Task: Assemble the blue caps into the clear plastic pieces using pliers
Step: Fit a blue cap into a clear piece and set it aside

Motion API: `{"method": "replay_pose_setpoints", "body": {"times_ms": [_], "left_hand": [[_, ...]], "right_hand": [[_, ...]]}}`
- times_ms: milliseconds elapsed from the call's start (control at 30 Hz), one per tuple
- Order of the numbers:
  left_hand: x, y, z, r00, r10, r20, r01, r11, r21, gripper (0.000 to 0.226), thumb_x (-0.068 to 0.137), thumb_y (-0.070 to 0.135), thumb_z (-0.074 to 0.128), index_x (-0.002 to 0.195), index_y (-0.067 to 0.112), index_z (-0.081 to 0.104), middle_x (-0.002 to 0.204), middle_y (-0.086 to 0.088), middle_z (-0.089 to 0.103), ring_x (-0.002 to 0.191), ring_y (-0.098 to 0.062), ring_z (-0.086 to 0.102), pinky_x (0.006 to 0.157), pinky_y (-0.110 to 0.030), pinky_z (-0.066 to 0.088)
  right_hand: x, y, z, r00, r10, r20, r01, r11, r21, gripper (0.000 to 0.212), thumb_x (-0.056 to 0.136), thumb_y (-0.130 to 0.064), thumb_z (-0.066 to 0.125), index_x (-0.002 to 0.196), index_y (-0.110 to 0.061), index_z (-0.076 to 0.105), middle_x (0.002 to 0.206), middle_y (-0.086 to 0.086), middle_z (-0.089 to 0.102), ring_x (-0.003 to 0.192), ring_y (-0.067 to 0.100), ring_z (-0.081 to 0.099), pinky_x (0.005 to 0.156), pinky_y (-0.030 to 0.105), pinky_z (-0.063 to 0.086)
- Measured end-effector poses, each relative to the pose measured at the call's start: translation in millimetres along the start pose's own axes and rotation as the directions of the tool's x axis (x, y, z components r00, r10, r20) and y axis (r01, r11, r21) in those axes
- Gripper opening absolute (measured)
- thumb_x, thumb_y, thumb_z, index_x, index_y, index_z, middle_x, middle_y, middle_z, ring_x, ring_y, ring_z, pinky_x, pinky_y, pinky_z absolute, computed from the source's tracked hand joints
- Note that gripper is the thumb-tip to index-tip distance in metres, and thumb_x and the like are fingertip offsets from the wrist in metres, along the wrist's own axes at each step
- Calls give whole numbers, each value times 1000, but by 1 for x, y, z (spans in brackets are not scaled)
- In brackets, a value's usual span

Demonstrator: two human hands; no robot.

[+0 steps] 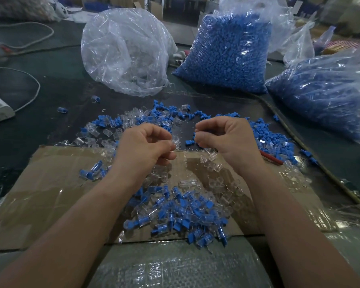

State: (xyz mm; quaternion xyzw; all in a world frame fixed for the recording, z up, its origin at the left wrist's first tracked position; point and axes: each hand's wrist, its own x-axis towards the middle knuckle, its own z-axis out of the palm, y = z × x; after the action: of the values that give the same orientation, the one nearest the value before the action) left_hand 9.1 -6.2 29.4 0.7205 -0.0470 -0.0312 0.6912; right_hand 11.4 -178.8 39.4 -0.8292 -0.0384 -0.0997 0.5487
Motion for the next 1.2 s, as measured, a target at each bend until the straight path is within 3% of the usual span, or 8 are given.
{"method": "replay_pose_setpoints", "body": {"times_ms": [100,200,267,500,667,833,1100,1200], "left_hand": [[0,-1,0,1000,3,-1,-3,1000,13,12,79,-1,65,78,10,60,69,-7,68,54,-11,66,50,-19,53],[1,-2,0,1000,-3,-9,4,1000,10,12,79,-1,64,78,11,60,69,-7,68,54,-11,66,49,-19,52],[1,-2,0,1000,-5,-11,5,1000,13,12,79,-1,64,78,11,60,69,-7,68,54,-11,66,48,-19,52],[2,-3,1,1000,6,-19,-5,999,39,14,79,-1,65,77,11,60,71,-10,67,52,-10,65,48,-18,52],[1,-4,2,1000,11,-14,-10,998,60,14,78,-1,67,76,12,61,69,-8,68,53,-10,66,49,-18,52],[1,-4,3,1000,16,-8,-15,999,50,15,77,-3,66,76,11,60,67,-9,67,51,-10,65,47,-18,51],[1,-4,3,997,68,26,-70,994,82,17,79,-2,65,73,14,62,60,0,68,53,-10,66,49,-17,51],[0,-3,2,994,97,41,-100,992,79,18,80,-3,63,74,14,62,60,0,68,53,-9,65,50,-17,51]], "right_hand": [[-5,-4,4,999,-28,32,29,999,-37,18,74,-5,72,79,-22,68,70,-8,68,65,5,66,62,14,51],[-6,-5,8,996,10,93,2,991,-134,24,85,3,58,101,-12,68,85,-5,66,79,4,65,73,14,52],[-6,-6,9,991,36,130,-25,996,-88,30,88,8,51,111,-7,63,90,-2,65,84,5,64,75,13,51],[-13,-11,13,997,-57,53,53,995,88,23,79,3,65,79,-20,66,73,-5,68,68,10,68,63,16,52],[-16,-9,23,983,-184,-15,181,977,-110,23,79,-3,68,75,-25,64,69,-16,62,63,-5,60,57,6,44],[-14,-7,26,977,-214,7,209,945,-252,18,78,-7,67,72,-23,60,64,-17,57,59,-8,54,54,5,41],[-14,-7,26,986,-126,105,140,981,-137,19,75,-13,74,70,-25,60,63,-5,63,57,10,62,56,22,54],[-14,-7,23,988,-125,96,131,989,-65,17,68,-20,76,76,-25,61,69,-8,63,61,1,60,58,15,51]]}}
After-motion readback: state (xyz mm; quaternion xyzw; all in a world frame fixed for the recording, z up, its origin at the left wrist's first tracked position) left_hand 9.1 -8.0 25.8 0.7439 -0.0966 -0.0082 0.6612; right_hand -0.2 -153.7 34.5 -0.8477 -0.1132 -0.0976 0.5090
